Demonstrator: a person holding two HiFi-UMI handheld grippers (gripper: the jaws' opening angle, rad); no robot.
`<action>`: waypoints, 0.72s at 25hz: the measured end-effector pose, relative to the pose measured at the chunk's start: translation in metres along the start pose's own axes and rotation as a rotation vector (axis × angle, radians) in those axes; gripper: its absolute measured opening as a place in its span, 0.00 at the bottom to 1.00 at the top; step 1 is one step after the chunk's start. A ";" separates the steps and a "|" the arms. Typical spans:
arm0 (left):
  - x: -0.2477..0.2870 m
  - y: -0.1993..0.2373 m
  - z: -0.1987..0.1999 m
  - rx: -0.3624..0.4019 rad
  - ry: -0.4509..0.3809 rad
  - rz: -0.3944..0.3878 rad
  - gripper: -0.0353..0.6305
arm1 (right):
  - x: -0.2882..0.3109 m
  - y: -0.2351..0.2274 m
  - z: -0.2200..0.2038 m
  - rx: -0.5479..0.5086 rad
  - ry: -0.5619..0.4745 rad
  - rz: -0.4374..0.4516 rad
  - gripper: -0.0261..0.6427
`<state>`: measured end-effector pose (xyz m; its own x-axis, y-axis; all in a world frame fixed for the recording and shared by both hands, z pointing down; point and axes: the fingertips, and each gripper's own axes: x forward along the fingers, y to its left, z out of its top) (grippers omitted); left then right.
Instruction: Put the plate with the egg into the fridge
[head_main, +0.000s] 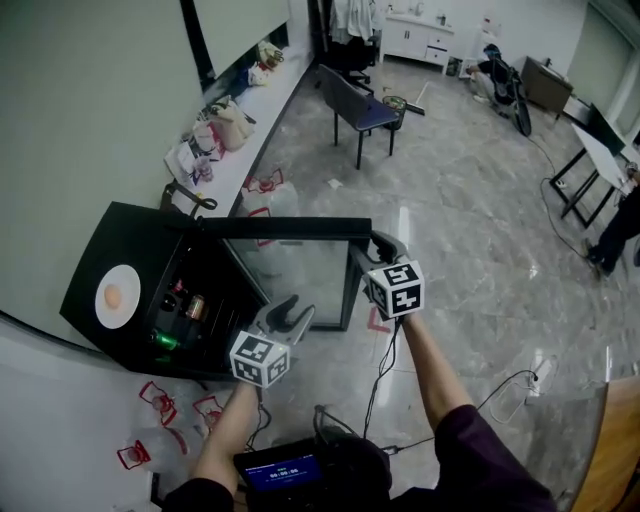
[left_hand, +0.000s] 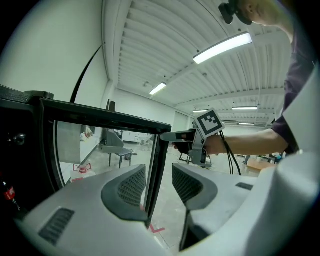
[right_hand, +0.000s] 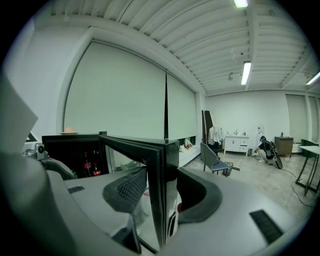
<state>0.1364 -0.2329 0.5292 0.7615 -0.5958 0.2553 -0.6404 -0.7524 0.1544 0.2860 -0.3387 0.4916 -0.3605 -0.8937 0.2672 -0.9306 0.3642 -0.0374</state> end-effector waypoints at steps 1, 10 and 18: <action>-0.002 0.003 0.001 -0.002 -0.002 0.012 0.28 | 0.001 -0.002 0.001 -0.001 -0.002 0.003 0.33; -0.048 0.028 0.016 -0.003 -0.026 0.153 0.28 | -0.037 0.006 -0.002 0.153 -0.144 -0.043 0.33; -0.140 0.040 0.050 0.033 -0.099 0.332 0.28 | -0.053 0.167 0.016 0.088 -0.152 0.403 0.32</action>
<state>0.0092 -0.1939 0.4521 0.5196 -0.8324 0.1927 -0.8522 -0.5211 0.0470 0.1486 -0.2344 0.4553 -0.6950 -0.7156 0.0704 -0.7132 0.6737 -0.1934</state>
